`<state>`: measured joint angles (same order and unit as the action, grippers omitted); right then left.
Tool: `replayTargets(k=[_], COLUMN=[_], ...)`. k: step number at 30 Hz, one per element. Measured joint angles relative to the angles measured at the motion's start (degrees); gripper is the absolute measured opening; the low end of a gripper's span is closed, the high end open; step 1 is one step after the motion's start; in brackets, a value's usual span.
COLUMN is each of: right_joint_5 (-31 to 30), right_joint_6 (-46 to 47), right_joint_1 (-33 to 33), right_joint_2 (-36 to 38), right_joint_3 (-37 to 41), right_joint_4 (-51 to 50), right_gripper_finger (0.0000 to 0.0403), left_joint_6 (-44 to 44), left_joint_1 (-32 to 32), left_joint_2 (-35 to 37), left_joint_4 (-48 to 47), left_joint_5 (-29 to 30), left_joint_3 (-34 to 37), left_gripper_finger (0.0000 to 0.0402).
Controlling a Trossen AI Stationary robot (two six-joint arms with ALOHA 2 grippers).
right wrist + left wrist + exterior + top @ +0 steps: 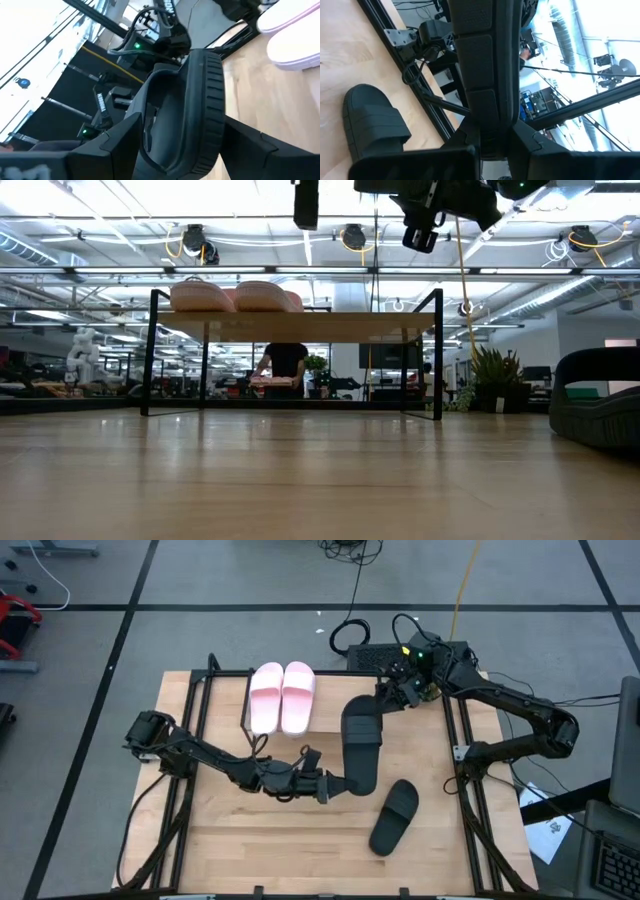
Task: Pick and place slides into the shelf
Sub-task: Put the left black slides on the shelf
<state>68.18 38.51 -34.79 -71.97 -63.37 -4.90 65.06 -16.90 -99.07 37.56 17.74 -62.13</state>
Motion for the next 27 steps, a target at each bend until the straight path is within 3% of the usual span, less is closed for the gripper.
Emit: replayTargets(k=[7, 16, 23, 27], right_joint_5=[-3.9, -4.4, -7.3, -8.2], right_joint_6=[0.0, -1.7, -1.5, -0.5], right_joint_1=[0.0, 0.0, 0.0, -0.1], right_joint_2=[-0.1, -0.1, -0.1, -0.1], right_joint_3=[0.0, 0.0, 0.0, 0.0], right_joint_4=[-0.1, -0.2, -0.4, -0.3], right_gripper_finger=[0.0186, 0.0040, 0.0038, 0.0038], left_joint_6=[-0.2, -0.5, 0.2, 0.7], left_joint_1=[0.5, 0.8, 0.9, 0.7], left_joint_2=[0.0, 0.0, 0.0, 0.0], left_joint_4=[0.3, 0.4, 0.4, 0.4], left_joint_5=[0.0, -0.2, -0.2, -0.4], left_joint_3=[0.0, 0.0, 0.0, 0.0], left_gripper_finger=[0.0038, 0.0038, 0.0042, 0.0091])
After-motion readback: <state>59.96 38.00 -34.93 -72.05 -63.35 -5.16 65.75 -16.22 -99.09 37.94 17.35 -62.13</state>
